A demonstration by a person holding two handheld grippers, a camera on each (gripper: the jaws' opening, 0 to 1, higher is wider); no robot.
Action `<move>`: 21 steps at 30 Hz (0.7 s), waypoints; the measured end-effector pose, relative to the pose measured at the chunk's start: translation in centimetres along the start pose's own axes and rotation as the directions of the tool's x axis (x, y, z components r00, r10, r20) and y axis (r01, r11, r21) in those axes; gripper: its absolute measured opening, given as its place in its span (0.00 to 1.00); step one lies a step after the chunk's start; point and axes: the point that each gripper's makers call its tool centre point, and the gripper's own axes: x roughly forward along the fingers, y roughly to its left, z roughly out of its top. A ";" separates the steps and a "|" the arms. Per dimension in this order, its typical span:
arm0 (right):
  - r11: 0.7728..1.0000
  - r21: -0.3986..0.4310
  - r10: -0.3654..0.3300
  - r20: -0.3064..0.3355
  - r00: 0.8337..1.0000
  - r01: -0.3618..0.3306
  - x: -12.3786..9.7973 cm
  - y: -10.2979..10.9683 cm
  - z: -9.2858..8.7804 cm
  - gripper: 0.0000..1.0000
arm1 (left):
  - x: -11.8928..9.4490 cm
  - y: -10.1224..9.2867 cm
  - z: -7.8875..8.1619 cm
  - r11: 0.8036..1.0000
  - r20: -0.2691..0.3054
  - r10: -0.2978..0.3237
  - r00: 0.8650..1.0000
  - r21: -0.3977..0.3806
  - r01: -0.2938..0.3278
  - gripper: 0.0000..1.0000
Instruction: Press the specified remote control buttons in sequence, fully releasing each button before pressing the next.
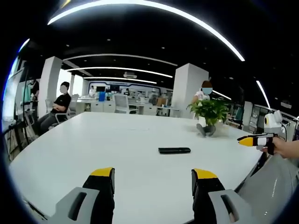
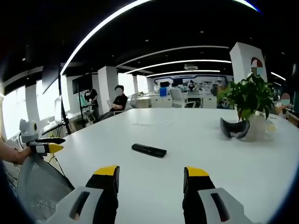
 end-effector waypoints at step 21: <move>0.966 0.127 -0.228 0.012 0.974 0.224 -1.3 -5.1 -0.3 0.63 | 0.3 -3.6 -8.5 0.933 -0.567 -0.218 0.794 0.118 0.340 0.81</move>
